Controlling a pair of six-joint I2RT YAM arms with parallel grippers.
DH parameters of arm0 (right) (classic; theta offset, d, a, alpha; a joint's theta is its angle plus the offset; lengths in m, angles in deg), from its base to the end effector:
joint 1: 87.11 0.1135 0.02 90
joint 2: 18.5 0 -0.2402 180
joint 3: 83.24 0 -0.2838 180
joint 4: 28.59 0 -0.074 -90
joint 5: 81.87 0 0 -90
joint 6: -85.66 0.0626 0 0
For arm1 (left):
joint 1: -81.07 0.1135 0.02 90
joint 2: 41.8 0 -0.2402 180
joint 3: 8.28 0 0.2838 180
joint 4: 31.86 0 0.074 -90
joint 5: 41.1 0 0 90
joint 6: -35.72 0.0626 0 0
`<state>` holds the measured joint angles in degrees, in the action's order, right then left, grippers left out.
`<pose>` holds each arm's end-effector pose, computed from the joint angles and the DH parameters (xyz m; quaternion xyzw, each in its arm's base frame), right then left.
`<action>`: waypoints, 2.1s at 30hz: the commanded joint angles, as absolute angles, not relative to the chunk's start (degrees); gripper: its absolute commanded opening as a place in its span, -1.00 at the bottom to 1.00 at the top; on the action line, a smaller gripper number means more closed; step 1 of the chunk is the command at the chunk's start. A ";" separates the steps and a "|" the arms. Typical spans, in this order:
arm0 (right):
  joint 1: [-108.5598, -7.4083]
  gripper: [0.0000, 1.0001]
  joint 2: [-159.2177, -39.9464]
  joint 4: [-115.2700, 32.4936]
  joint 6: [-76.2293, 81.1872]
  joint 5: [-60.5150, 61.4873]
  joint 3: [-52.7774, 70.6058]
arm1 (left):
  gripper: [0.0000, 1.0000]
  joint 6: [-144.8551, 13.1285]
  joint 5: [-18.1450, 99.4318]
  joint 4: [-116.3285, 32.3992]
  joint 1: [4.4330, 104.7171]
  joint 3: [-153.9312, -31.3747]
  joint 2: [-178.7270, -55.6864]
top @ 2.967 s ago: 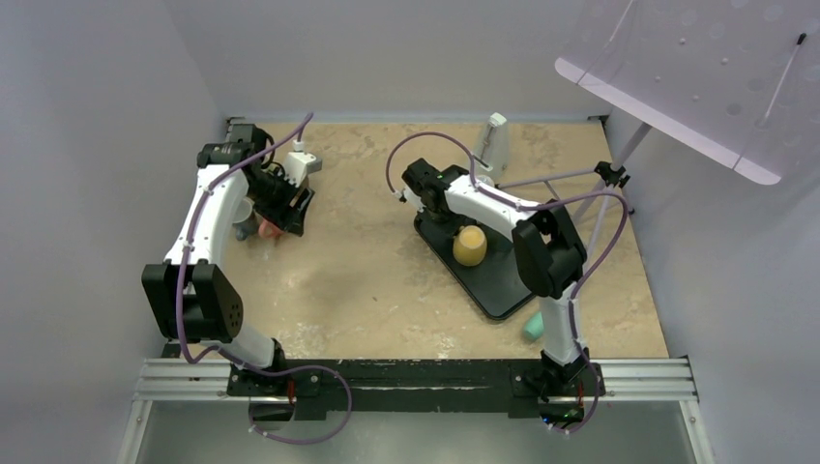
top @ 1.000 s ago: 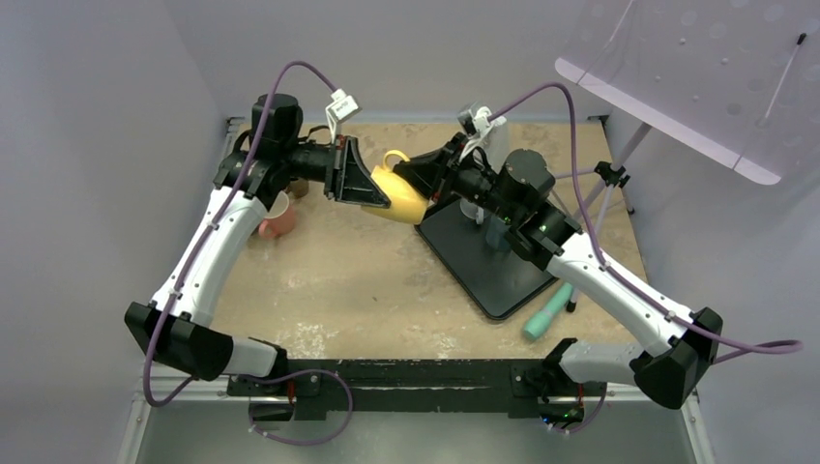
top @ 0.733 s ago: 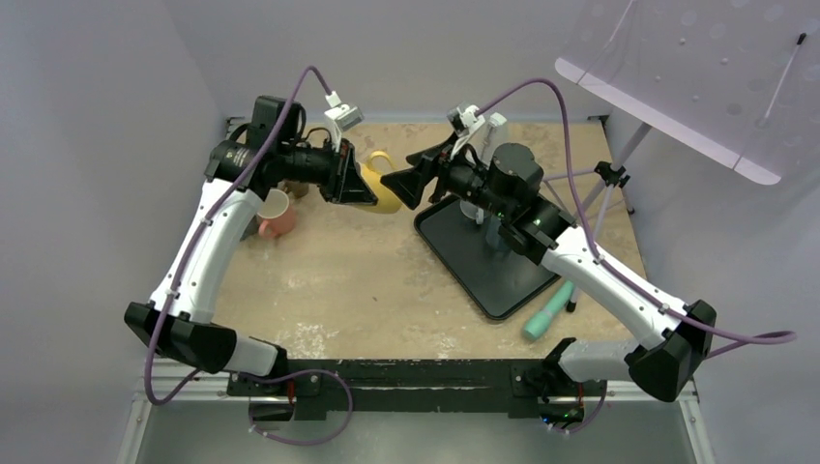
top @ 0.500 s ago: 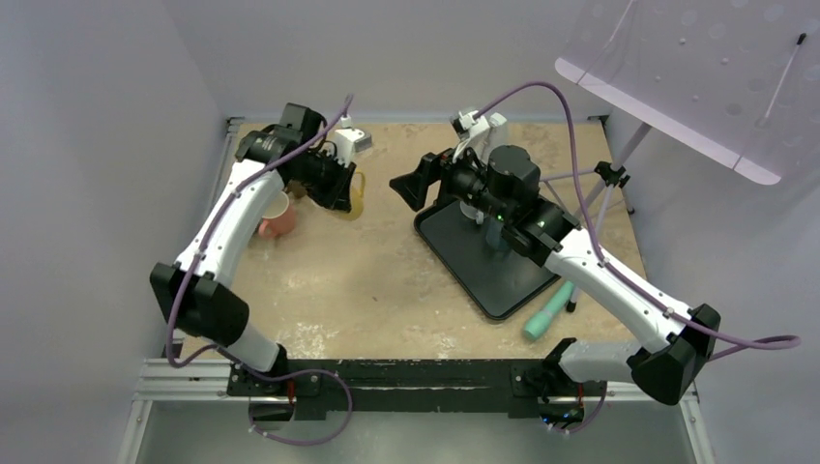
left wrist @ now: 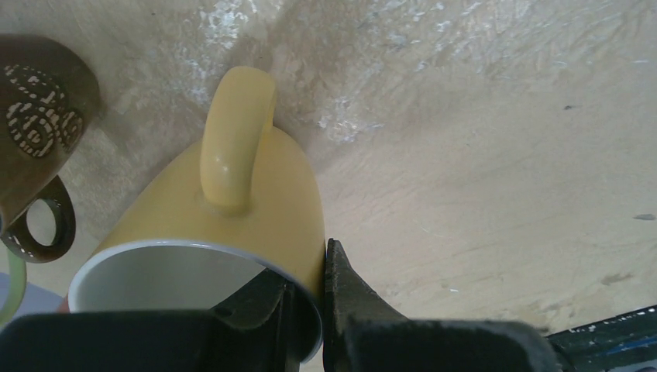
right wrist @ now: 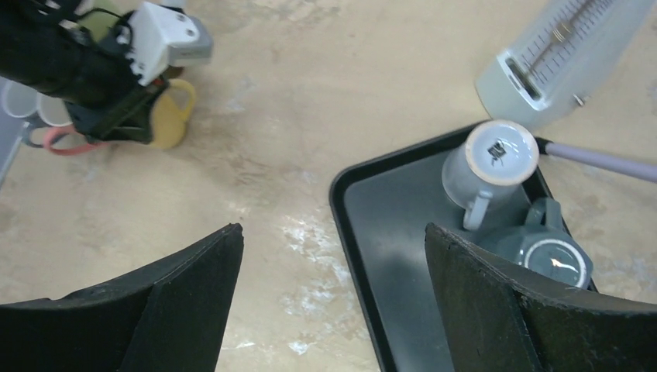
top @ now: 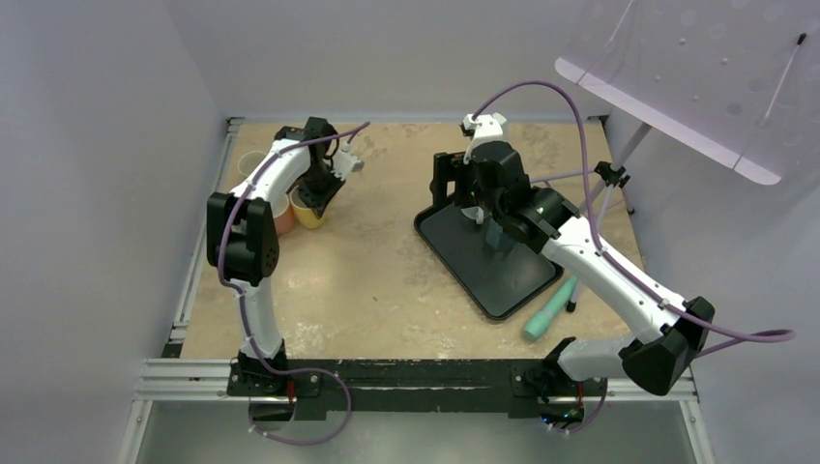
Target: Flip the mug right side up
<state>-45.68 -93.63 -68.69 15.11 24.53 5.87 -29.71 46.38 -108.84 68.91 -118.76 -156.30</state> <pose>0.2768 0.2207 0.3675 -0.0826 0.8312 0.1685 0.5234 0.4140 -0.0920 0.1773 0.3157 0.9454 -0.0133 0.0804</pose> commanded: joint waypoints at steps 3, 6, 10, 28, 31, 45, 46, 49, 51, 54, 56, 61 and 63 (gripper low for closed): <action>-46.45 0.77 -92.28 -68.51 16.64 28.18 9.03 | -1.00 -26.11 48.73 -103.33 69.30 -119.53 -156.26; -47.11 0.74 -91.78 -66.52 17.21 28.99 11.34 | -1.00 -25.65 48.67 -100.12 69.30 -117.19 -156.42; -50.60 0.65 -91.41 -62.99 18.60 26.23 16.34 | -0.68 -26.71 47.51 -99.16 69.89 -116.55 -156.12; -57.00 0.07 -109.75 -56.98 14.30 37.30 17.78 | 0.26 -28.84 33.07 -106.67 70.62 -118.41 -137.14; -57.85 0.01 -112.49 -55.26 14.05 36.89 17.43 | 0.27 -29.68 30.22 -107.09 70.62 -116.75 -133.40; -61.18 -0.17 -122.15 -49.52 16.01 33.24 16.06 | 0.28 -33.18 25.16 -107.18 70.62 -113.47 -126.61; -61.25 -0.18 -122.66 -49.50 16.17 33.59 16.08 | 0.28 -33.14 25.03 -107.32 70.62 -113.47 -126.65; -61.72 -0.40 -124.37 -49.67 16.62 33.44 16.08 | 0.28 -33.19 24.74 -107.42 70.62 -113.34 -126.57; -61.87 -0.82 -124.83 -49.99 16.88 33.22 16.22 | 0.28 -33.18 24.83 -107.48 70.62 -113.38 -126.61; -61.81 -1.00 -123.90 -50.44 17.02 32.34 16.58 | 0.29 -33.34 24.14 -107.92 70.62 -113.24 -126.54; -61.84 -1.00 -121.94 -50.66 16.89 31.04 17.05 | 0.31 -33.63 22.92 -108.32 70.62 -113.21 -126.09; -61.49 -1.00 -111.58 -49.56 16.95 25.08 19.75 | 0.53 -35.31 18.60 -109.29 70.62 -114.07 -125.16; -60.89 -1.00 -106.03 -48.07 17.77 21.88 21.10 | 0.61 -36.64 16.49 -110.15 70.62 -115.53 -125.04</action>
